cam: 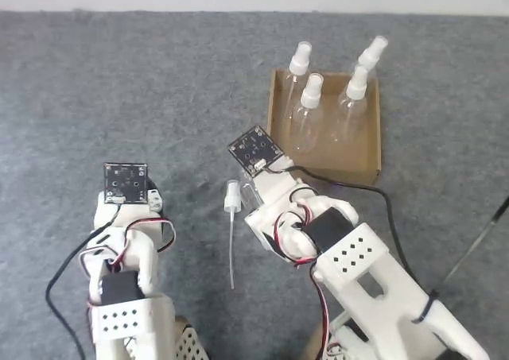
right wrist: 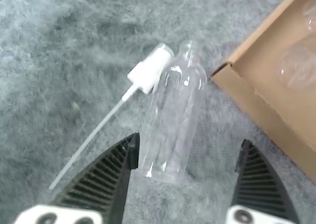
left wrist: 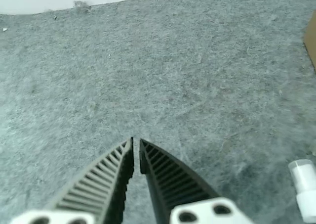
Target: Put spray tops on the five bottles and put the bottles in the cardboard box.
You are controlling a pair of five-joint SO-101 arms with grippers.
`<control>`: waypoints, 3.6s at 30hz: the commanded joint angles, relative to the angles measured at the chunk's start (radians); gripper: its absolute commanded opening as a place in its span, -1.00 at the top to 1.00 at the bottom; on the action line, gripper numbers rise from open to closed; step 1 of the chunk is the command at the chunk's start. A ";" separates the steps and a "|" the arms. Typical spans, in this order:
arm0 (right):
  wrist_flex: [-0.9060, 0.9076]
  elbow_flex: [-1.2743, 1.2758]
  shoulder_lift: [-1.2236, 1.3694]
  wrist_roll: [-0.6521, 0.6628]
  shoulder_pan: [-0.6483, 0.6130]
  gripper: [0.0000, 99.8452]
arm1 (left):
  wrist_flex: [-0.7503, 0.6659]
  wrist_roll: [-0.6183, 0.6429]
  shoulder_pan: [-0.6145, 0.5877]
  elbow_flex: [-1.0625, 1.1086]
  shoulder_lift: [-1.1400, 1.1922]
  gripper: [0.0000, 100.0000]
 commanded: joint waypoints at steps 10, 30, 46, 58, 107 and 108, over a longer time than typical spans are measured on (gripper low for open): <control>-0.015 -0.003 -0.030 0.014 -0.005 0.46 | -0.028 -0.017 0.003 -0.010 -0.018 0.98; -0.016 -0.003 -0.022 0.014 -0.001 0.45 | -0.028 -0.018 0.003 -0.010 -0.018 0.98; 0.070 -0.252 0.252 0.008 -0.008 0.45 | -0.123 -0.018 0.029 0.050 -0.018 0.98; 0.028 -0.361 0.535 0.003 -0.004 0.45 | -0.123 -0.018 0.029 0.050 -0.018 0.98; 0.585 -0.463 0.042 0.310 0.214 0.98 | -0.121 -0.018 0.029 0.047 -0.018 0.98; 0.601 -0.463 0.027 0.333 0.280 0.98 | -0.121 -0.018 0.028 0.041 -0.018 0.98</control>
